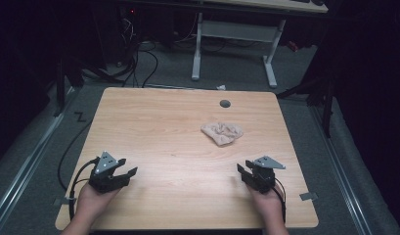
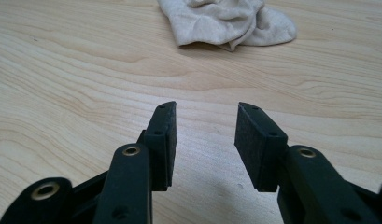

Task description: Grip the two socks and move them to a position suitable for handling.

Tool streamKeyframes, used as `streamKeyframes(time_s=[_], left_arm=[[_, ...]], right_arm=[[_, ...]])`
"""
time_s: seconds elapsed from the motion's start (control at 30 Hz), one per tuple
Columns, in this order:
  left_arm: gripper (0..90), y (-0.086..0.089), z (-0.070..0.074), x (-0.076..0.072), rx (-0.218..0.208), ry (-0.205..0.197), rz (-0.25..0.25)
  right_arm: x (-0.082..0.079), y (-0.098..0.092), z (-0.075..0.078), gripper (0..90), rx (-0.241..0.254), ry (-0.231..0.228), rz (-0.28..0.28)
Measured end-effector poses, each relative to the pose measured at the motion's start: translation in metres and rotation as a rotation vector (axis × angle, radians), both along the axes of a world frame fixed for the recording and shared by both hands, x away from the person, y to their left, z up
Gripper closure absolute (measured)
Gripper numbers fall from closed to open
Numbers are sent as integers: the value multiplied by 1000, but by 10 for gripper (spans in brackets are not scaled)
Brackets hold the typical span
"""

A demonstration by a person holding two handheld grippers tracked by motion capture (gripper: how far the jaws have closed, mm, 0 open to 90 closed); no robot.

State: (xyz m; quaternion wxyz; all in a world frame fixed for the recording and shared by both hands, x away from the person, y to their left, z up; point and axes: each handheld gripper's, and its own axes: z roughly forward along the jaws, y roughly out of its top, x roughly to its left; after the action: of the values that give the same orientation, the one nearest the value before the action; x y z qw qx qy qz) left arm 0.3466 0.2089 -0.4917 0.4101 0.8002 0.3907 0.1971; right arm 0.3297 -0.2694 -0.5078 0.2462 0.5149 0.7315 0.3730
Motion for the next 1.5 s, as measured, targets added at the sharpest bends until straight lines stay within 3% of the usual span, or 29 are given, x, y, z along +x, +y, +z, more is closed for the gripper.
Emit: streamKeyframes(time_s=[0.1,0.37,0.5,0.77,0.9,1.03,1.23,1.3,1.5], left_arm=[[438,0,-3,4,12,21,-9],[413,-2,-3,4,3,20,-12],[412,-3,-5,4,19,32,-18],[409,-5,-5,2,2,37,-25],[414,-6,-5,3,-12,41,-35],[415,-5,-6,4,-4,46,-34],[413,0,-5,7,-12,38,-14],[412,1,-5,7,-13,40,-12],[413,2,-7,8,-11,44,-9]], right_arm=[[-3,3,-4,580,-51,-10,10],[-6,6,-9,522,-52,-1,41],[-4,11,-8,506,-89,-33,63],[6,27,1,527,-91,-83,86],[11,27,8,525,-67,-66,72],[22,24,15,472,-4,-41,67],[37,30,19,479,-38,-27,65],[41,33,19,496,-61,-44,69],[56,35,25,514,-50,-9,70]])
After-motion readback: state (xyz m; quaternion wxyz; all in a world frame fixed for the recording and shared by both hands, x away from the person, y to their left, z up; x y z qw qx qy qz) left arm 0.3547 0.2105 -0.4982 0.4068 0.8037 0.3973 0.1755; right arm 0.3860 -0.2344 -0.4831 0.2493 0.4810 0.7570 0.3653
